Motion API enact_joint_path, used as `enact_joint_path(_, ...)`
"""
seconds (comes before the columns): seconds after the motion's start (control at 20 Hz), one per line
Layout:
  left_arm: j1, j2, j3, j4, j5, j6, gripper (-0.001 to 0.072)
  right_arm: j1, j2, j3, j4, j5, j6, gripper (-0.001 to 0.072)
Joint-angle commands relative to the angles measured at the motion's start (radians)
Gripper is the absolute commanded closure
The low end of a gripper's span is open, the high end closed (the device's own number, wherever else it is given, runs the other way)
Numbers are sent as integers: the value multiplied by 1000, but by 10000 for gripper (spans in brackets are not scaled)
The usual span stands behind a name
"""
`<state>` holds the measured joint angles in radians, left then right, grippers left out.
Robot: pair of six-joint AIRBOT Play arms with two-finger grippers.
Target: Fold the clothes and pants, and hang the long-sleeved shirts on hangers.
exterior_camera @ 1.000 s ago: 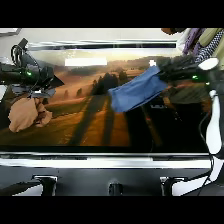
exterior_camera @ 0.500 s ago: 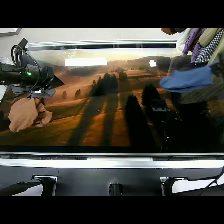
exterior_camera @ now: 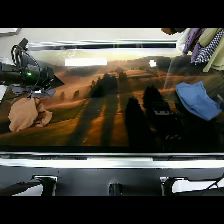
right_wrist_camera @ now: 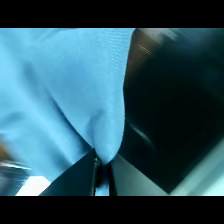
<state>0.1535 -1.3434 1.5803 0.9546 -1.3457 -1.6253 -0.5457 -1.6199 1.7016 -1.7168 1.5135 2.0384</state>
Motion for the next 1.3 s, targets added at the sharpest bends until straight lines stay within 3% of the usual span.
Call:
enact_joint_path(0.0,1,0,0,0,0,3,690,-1,46,-186,-134,58,-7,680)
enact_joint_path(0.4,0,0,0,0,0,3,690,-1,160,-556,-242,44,65,679)
enact_joint_path(0.95,-4,0,0,0,0,3,690,-1,184,-690,-263,88,102,667)
enact_joint_path(1.15,-17,-1,0,0,0,3,690,-1,190,-706,-286,145,89,289)
enact_joint_path(1.25,-25,-3,-1,0,-1,3,689,0,242,-706,-304,137,77,257)
